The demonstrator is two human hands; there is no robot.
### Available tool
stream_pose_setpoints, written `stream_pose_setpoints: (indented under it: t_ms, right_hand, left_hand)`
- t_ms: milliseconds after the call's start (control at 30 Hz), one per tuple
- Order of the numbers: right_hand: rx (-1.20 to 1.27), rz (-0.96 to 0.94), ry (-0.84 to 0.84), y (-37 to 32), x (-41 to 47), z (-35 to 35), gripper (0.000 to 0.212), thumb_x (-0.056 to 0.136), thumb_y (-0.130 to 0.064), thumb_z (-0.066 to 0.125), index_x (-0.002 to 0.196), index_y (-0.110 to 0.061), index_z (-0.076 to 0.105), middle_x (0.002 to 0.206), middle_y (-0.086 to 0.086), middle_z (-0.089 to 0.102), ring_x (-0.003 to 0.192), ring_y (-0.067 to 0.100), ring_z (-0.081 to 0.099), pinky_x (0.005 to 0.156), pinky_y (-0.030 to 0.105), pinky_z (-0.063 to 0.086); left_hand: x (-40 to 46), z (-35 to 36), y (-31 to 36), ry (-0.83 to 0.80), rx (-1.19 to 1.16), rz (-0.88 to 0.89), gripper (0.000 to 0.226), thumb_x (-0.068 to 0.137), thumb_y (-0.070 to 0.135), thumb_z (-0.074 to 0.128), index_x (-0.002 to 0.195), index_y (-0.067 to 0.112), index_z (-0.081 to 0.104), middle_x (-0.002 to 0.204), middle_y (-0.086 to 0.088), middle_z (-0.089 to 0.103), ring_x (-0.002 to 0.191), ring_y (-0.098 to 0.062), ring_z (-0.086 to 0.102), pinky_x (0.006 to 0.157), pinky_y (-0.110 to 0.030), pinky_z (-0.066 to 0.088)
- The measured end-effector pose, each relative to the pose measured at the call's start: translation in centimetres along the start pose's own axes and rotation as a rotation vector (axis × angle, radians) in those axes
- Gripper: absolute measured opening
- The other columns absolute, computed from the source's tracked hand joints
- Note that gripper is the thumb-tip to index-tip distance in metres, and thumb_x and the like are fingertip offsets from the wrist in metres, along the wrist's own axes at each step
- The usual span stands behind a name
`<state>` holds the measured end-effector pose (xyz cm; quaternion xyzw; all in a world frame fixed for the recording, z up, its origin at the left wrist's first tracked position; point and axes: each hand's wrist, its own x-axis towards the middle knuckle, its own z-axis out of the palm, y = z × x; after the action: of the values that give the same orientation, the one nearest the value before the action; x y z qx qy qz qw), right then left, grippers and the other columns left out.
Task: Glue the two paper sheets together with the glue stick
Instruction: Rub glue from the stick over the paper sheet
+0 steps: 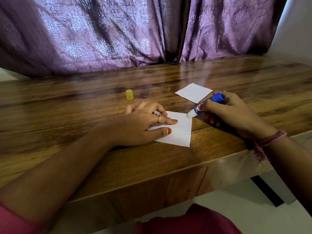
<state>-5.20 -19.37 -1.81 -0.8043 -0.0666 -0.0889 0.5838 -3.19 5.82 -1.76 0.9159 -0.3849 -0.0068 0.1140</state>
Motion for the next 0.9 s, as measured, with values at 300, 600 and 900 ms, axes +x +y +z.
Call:
stream_pose_setpoints:
  t_ms: [300,600,900]
  right_hand:
    - [-0.003,0.005,0.001,-0.09,-0.10,-0.23,0.009,0.080,-0.019,0.066,0.071,-0.019,0.067,0.048,-0.001,0.056,0.041,0.009,0.048,0.039,0.020,0.040]
    - [0.014,-0.026,-0.014,-0.25,-0.32,-0.04,0.022,0.080,-0.012,0.066,0.061,-0.022,0.066,0.046,-0.004,0.052,0.041,0.009,0.044,0.041,0.018,0.037]
    - [-0.017,-0.081,-0.070,-0.24,-0.37,-0.10,0.018,0.080,-0.010,0.066,0.064,-0.019,0.066,0.048,-0.005,0.053,0.042,0.009,0.044,0.041,0.016,0.035]
  left_hand:
    - [0.05,0.09,0.02,-0.002,0.006,-0.013,0.045,0.084,0.065,0.027,0.127,0.061,0.040,0.128,0.024,0.033,0.118,0.006,0.017,0.086,-0.030,0.009]
    - [0.13,0.08,-0.05,0.004,0.009,-0.004,0.043,0.085,0.066,0.028,0.126,0.062,0.039,0.122,0.026,0.032,0.115,0.009,0.017,0.071,-0.023,0.009]
    - [0.04,-0.02,0.06,0.002,-0.017,-0.006,0.040,0.087,0.062,0.032,0.126,0.059,0.042,0.123,0.025,0.034,0.118,0.005,0.018,0.071,-0.024,0.009]
